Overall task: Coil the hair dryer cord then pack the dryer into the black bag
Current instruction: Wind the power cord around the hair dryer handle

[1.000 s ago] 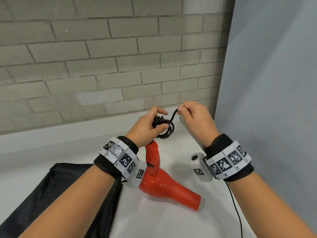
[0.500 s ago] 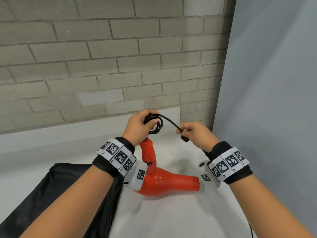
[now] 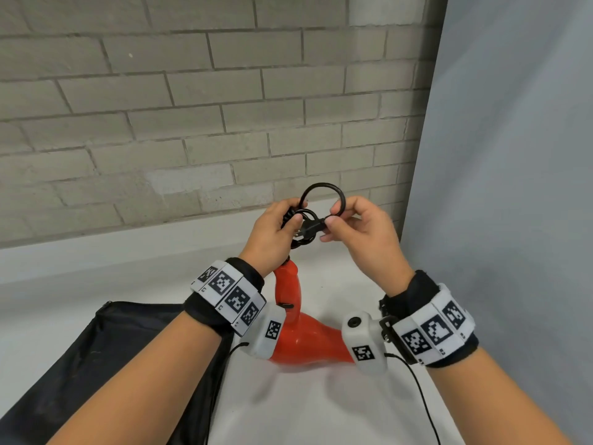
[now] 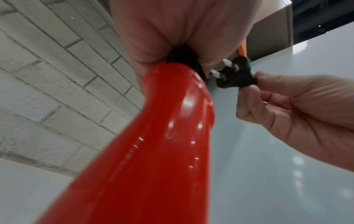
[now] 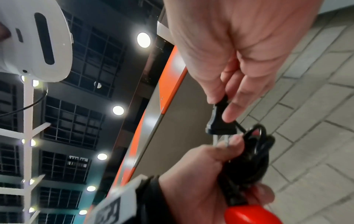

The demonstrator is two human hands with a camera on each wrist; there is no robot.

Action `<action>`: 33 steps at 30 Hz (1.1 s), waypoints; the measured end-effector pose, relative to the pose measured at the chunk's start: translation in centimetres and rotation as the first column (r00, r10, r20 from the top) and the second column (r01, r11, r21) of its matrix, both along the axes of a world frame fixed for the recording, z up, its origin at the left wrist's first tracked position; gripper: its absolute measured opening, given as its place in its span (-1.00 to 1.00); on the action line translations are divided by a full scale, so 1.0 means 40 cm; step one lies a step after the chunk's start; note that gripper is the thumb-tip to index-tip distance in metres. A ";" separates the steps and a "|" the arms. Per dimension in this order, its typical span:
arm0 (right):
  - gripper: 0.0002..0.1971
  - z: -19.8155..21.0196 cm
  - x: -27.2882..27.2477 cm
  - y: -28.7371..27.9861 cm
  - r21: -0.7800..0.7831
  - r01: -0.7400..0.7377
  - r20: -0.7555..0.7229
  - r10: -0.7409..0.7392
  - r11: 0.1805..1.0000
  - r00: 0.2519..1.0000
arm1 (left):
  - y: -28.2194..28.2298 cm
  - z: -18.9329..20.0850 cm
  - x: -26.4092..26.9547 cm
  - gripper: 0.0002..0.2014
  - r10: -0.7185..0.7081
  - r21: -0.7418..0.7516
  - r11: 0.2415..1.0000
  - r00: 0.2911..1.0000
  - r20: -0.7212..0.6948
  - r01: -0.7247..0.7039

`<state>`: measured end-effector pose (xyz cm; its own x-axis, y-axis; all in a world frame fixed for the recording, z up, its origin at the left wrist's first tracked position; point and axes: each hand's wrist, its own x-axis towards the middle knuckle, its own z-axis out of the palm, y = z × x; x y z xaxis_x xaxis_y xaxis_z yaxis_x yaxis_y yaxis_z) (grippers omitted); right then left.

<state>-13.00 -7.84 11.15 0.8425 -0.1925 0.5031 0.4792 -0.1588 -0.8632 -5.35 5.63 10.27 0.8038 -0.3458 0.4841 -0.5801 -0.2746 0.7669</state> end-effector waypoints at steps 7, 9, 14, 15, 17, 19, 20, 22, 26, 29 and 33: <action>-0.74 -0.007 0.005 0.029 -0.067 0.179 0.071 -0.174 0.982 0.982 | 0.009 -0.002 0.001 -0.77 -0.090 -0.078 0.994 0.992 -0.092 0.083; -0.74 -0.007 0.007 0.031 -0.079 0.203 0.080 -0.197 0.976 0.977 | 0.010 -0.002 -0.002 -0.77 -0.115 -0.105 0.989 0.987 -0.109 0.104; -0.78 -0.012 0.010 0.028 -0.184 0.281 0.134 -0.259 0.942 0.957 | 0.007 -0.003 -0.010 -0.76 -0.142 -0.154 0.981 0.980 -0.142 0.120; -0.80 -0.013 0.010 0.029 -0.218 0.276 0.142 -0.250 0.936 0.958 | 0.008 -0.003 -0.009 -0.75 -0.139 -0.152 0.981 0.981 -0.138 0.117; -0.83 -0.013 0.008 0.035 -0.315 0.272 0.151 -0.235 0.909 0.960 | 0.009 -0.004 -0.003 -0.74 -0.124 -0.129 0.986 0.984 -0.126 0.107; -0.83 -0.018 0.009 0.050 -0.420 0.265 0.152 -0.221 0.868 0.963 | 0.008 -0.002 -0.002 -0.75 -0.102 -0.077 0.992 0.990 -0.093 0.095; -0.82 -0.021 0.011 0.058 -0.456 0.262 0.149 -0.217 0.851 0.965 | 0.006 -0.001 -0.002 -0.75 -0.094 -0.048 0.995 0.993 -0.073 0.091; -0.79 -0.026 0.016 0.068 -0.473 0.265 0.147 -0.221 0.840 0.964 | 0.004 0.002 -0.002 -0.74 -0.085 -0.017 0.996 0.995 -0.051 0.084; -0.80 -0.035 0.026 0.079 -0.433 0.338 0.160 -0.298 0.836 0.941 | 0.006 0.002 -0.002 -0.73 -0.080 -0.009 0.997 0.996 -0.048 0.080; -0.80 -0.044 0.032 0.101 -0.397 0.378 0.149 -0.347 0.837 0.926 | 0.001 0.001 -0.003 -0.73 -0.076 0.003 0.997 0.996 -0.040 0.076; -0.82 -0.039 0.038 0.086 -0.288 0.197 0.002 -0.205 0.937 0.979 | 0.014 -0.007 0.012 -0.76 -0.051 -0.073 0.996 0.994 -0.095 0.044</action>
<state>-11.47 -4.40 9.57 0.8156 -0.2107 0.5389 0.3885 -0.4908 -0.7799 -4.87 6.18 9.98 0.8315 -0.3523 0.4296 -0.5135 -0.1918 0.8364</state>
